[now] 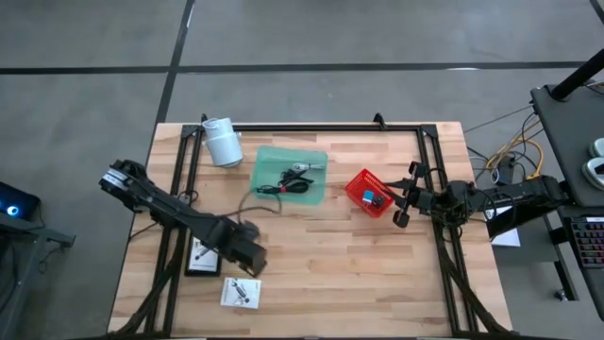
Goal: Pick and place items into bin
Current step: Put the card reader box into the black bin
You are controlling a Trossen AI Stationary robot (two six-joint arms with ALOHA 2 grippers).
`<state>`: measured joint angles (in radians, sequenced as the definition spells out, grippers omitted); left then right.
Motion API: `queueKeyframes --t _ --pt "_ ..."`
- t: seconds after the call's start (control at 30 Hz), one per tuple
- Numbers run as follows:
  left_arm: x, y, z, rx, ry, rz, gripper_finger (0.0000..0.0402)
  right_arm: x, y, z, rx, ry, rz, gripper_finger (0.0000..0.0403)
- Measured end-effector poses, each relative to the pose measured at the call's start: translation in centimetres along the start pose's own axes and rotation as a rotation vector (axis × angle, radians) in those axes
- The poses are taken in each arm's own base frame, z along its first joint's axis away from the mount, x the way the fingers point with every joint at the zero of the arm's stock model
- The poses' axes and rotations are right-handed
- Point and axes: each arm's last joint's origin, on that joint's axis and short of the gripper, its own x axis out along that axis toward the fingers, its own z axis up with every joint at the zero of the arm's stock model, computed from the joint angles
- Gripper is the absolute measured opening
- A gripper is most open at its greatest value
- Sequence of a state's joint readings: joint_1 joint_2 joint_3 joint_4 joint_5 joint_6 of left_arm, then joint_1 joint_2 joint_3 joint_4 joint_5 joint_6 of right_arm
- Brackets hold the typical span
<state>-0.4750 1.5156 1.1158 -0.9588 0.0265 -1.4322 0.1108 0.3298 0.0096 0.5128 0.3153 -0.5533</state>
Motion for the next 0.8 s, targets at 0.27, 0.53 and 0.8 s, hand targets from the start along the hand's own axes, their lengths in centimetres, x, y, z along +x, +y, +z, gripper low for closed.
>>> queueKeyframes --t 0.27,0.53,0.8 --pt "4.0 -3.2 0.0 0.15 0.109 -0.08 0.0141 0.0 0.0 0.0 0.0 0.001 0.001 0.0052" --pt "5.7 -4.8 -0.6 0.164 0.302 -0.072 0.0141 0.0 0.1 -0.1 0.006 0.009 0.006 0.0052" --pt "3.5 -6.9 -1.8 0.223 0.251 -0.153 0.0141 0.0 0.1 -0.1 0.027 0.009 0.005 0.0052"
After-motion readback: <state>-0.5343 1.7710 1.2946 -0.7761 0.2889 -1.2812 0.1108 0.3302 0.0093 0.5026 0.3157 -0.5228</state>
